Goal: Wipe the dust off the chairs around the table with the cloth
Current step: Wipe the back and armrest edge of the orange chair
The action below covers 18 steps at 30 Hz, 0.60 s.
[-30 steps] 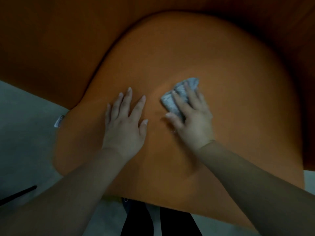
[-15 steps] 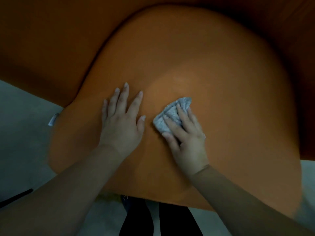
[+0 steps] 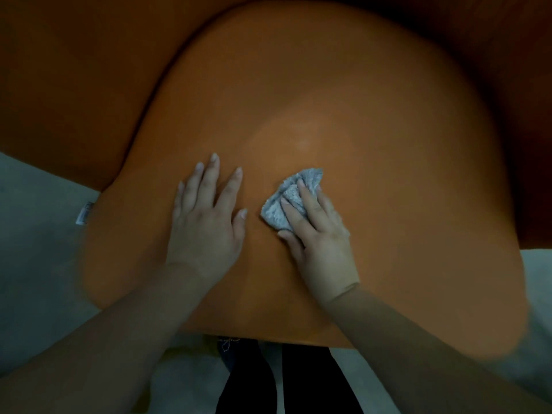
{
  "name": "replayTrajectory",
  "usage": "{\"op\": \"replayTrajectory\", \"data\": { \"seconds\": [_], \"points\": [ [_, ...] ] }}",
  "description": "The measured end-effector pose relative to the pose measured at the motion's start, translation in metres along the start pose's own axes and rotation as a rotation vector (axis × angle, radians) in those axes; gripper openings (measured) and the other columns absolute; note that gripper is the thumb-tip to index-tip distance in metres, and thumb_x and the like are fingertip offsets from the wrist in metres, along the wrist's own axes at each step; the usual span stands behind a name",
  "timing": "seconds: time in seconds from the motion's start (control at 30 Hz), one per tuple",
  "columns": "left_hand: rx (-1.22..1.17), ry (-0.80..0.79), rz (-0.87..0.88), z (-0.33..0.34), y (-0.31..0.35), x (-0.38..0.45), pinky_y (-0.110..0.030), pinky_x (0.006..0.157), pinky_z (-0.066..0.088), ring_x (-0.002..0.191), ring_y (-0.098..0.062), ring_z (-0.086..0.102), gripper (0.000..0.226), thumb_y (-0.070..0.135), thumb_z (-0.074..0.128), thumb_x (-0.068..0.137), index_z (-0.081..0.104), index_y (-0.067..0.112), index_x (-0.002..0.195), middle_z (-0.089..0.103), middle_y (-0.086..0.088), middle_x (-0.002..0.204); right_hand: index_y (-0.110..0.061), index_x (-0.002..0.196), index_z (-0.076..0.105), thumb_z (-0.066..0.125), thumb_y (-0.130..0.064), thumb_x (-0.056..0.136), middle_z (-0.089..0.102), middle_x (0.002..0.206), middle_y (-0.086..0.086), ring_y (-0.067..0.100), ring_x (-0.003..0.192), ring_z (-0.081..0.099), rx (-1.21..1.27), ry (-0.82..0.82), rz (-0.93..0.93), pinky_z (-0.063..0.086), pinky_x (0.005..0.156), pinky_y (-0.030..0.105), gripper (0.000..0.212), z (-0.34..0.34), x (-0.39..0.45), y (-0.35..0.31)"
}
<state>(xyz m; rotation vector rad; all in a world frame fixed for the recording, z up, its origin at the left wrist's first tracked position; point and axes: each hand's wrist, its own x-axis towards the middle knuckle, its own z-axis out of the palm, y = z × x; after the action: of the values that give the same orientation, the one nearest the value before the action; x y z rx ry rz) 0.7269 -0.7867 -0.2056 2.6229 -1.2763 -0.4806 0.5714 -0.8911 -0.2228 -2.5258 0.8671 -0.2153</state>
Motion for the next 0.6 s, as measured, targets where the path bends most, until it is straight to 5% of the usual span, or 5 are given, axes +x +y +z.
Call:
{"op": "replayTrajectory", "data": {
  "seconds": [0.1, 0.23, 0.47, 0.6],
  "points": [
    [0.003, -0.007, 0.01, 0.001, -0.001, 0.0, -0.048, 0.119, 0.006, 0.148, -0.026, 0.003, 0.06, 0.036, 0.043, 0.095, 0.026, 0.024, 0.151, 0.007, -0.006, 0.162, -0.01, 0.123, 0.064, 0.065, -0.021, 0.089, 0.047, 0.143, 0.015, 0.044, 0.13, 0.043, -0.08, 0.093, 0.103, 0.041, 0.103, 0.053, 0.036, -0.018, -0.011, 0.042],
    [0.023, -0.007, 0.011, 0.001, -0.001, -0.001, -0.046, 0.119, 0.004, 0.148, -0.025, 0.001, 0.06, 0.037, 0.042, 0.097, 0.022, 0.025, 0.152, 0.004, -0.006, 0.162, -0.009, 0.128, 0.06, 0.056, -0.02, 0.094, 0.04, 0.149, 0.012, 0.04, 0.138, 0.032, -0.035, 0.229, 0.429, 0.021, 0.113, 0.039, 0.036, -0.028, -0.021, 0.052],
    [0.054, -0.032, 0.067, 0.003, 0.002, -0.013, -0.045, 0.118, 0.001, 0.148, -0.024, 0.001, 0.059, 0.037, 0.04, 0.097, 0.023, 0.024, 0.152, 0.005, -0.003, 0.162, -0.016, 0.128, 0.061, 0.056, -0.029, 0.094, 0.045, 0.147, 0.007, 0.034, 0.137, 0.037, -0.001, 0.073, 0.058, 0.036, 0.103, 0.046, 0.037, 0.005, -0.046, -0.005],
    [0.068, -0.038, 0.081, 0.006, 0.0, -0.022, -0.046, 0.118, 0.003, 0.148, -0.024, 0.003, 0.058, 0.036, 0.041, 0.097, 0.024, 0.025, 0.152, 0.006, -0.003, 0.162, -0.008, 0.126, 0.062, 0.064, -0.014, 0.089, 0.047, 0.143, 0.017, 0.044, 0.132, 0.041, -0.071, 0.165, 0.217, 0.037, 0.106, 0.053, 0.037, -0.022, -0.053, 0.05]
  ]
}}
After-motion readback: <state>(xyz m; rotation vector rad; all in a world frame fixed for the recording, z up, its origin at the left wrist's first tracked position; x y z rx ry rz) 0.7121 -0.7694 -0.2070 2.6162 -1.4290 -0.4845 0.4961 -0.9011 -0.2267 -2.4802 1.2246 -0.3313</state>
